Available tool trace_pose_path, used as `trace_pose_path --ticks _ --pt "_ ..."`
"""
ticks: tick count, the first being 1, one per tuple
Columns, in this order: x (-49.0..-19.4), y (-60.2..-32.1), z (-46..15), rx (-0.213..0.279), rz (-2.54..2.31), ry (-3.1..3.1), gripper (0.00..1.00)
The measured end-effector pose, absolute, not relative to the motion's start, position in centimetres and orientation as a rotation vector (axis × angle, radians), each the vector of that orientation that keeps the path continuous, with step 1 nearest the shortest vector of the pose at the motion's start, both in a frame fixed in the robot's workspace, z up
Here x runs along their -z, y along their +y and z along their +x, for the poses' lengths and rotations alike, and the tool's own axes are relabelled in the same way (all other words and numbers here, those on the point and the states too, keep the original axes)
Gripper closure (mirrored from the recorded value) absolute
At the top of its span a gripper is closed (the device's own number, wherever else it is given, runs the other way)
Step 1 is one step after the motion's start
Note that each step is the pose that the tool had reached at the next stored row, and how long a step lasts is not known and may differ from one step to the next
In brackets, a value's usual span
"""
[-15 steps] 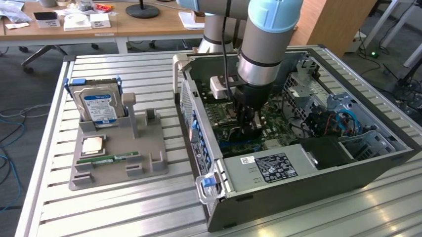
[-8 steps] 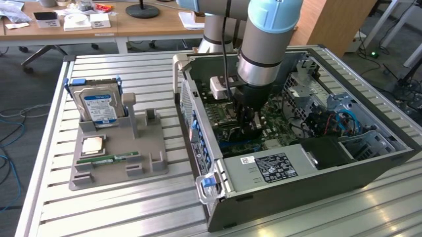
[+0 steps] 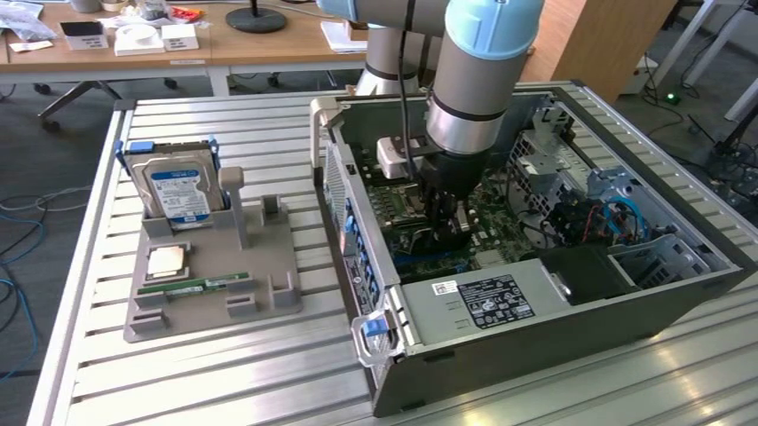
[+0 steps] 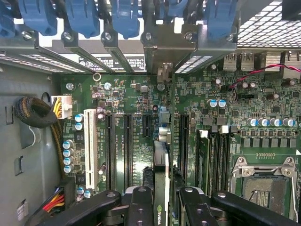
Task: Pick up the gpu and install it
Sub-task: 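Insert the gpu into the slot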
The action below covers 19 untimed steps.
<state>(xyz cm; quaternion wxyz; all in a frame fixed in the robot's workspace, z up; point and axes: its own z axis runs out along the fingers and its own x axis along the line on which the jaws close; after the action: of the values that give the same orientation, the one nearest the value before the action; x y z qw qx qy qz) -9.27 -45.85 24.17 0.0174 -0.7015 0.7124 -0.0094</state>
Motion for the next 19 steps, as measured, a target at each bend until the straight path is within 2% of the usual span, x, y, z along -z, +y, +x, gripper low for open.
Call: trace_pose_path --ticks 19 --pt "-24.16 -45.86 -9.31 0.029 -2.180 2.214 0.74"
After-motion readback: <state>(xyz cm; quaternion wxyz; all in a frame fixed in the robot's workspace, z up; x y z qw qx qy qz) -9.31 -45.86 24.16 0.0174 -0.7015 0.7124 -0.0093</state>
